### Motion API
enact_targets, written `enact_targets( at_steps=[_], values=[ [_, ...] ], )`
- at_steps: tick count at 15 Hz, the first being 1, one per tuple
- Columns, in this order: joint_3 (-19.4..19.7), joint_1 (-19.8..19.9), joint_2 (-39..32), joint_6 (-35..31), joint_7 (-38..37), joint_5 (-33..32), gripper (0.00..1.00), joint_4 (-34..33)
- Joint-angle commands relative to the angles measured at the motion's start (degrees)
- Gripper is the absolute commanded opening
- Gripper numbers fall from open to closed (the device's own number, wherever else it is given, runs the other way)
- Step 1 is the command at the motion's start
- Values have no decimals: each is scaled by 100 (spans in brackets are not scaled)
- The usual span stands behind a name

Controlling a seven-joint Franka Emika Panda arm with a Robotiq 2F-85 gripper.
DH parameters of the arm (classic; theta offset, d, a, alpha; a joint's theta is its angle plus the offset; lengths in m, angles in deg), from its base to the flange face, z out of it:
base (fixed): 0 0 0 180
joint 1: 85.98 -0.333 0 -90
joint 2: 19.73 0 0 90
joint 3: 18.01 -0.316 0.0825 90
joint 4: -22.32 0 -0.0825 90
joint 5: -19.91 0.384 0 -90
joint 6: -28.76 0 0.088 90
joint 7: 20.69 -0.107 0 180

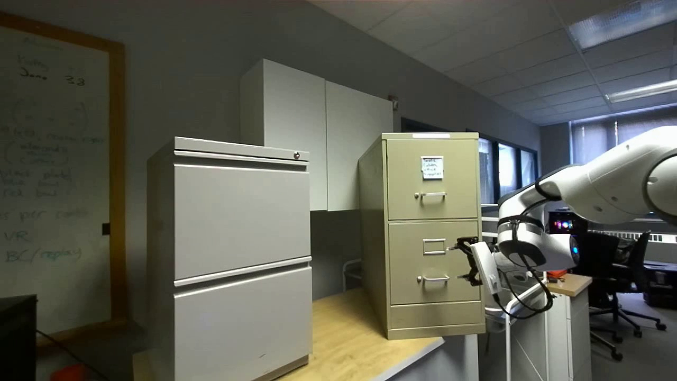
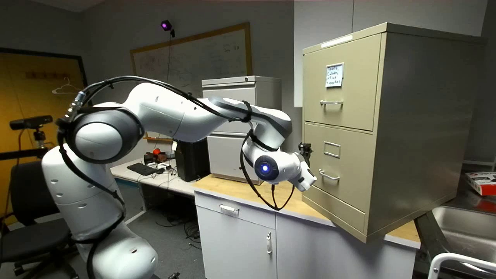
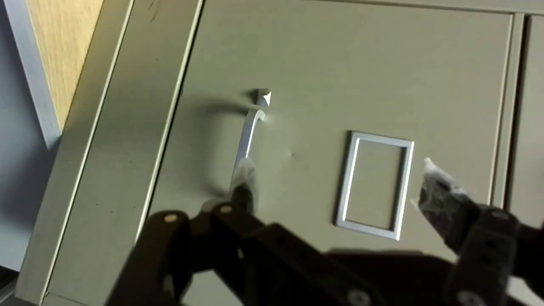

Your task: Pull out the bottom drawer on the beige filing cabinet

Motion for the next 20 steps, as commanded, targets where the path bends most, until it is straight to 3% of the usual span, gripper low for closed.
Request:
enact_targets(
  at_steps=[1,14,15,16,18,20],
  values=[
    [65,-6,-757,75,31,178,100,-610],
    [51,362,-2730,272,-612,-51,100,-2184],
    [42,386,-2812,273,-628,-46,93,-2253],
    [32,403,-2889,280,-632,-51,75,-2312],
    [18,399,-2987,285,-633,-64,69,-2375],
    [2,384,-3081,276,-619,-57,56,-2419]
  ],
)
